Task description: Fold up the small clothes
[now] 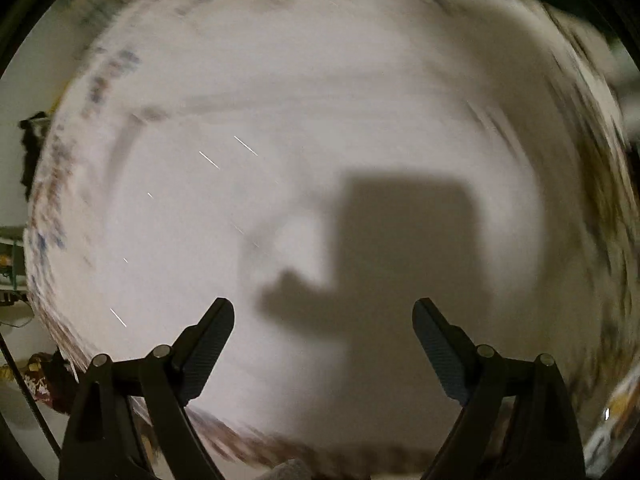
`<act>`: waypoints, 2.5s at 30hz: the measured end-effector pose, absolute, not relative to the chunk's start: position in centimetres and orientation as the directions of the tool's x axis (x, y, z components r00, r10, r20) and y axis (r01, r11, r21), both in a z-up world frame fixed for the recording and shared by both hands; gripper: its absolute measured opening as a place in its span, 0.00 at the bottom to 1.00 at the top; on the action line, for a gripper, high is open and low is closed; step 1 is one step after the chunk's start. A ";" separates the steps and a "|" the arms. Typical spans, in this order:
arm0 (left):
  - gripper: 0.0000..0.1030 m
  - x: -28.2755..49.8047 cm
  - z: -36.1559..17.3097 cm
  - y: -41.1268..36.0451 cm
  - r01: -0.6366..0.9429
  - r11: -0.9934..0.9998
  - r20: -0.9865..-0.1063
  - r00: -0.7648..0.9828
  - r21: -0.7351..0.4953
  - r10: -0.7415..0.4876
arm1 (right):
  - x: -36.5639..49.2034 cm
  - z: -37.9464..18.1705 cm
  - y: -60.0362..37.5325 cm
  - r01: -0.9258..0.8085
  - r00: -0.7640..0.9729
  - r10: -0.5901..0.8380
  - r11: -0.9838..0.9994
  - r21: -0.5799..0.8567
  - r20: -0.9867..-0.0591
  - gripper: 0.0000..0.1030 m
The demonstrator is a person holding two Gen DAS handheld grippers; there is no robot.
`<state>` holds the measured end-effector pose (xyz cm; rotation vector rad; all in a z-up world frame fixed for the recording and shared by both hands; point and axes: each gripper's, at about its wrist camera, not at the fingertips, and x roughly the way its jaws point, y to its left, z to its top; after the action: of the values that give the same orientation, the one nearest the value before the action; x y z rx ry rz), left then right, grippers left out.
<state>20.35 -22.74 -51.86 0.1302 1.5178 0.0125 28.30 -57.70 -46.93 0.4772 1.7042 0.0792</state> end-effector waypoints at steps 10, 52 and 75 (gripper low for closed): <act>0.78 13.5 -59.0 -33.9 0.108 0.979 -0.982 -0.061 0.170 0.177 | 31.0 -50.9 -64.3 0.262 -0.124 0.425 0.886 0.383 -0.897 0.70; 0.02 15.4 -47.5 7.5 -0.492 0.836 -0.964 0.214 -0.245 -0.157 | 55.3 -44.9 -10.5 -0.060 -0.095 0.373 0.923 0.379 -0.923 0.07; 0.42 12.5 -56.9 14.6 -0.572 0.737 -0.921 0.092 -0.360 -0.378 | 30.2 -51.5 -14.2 0.016 -0.394 0.372 0.917 0.398 -0.840 0.58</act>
<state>12.51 14.64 -56.88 -0.8072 1.5220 0.1699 30.17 -14.23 -51.47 0.2823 1.9472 0.3937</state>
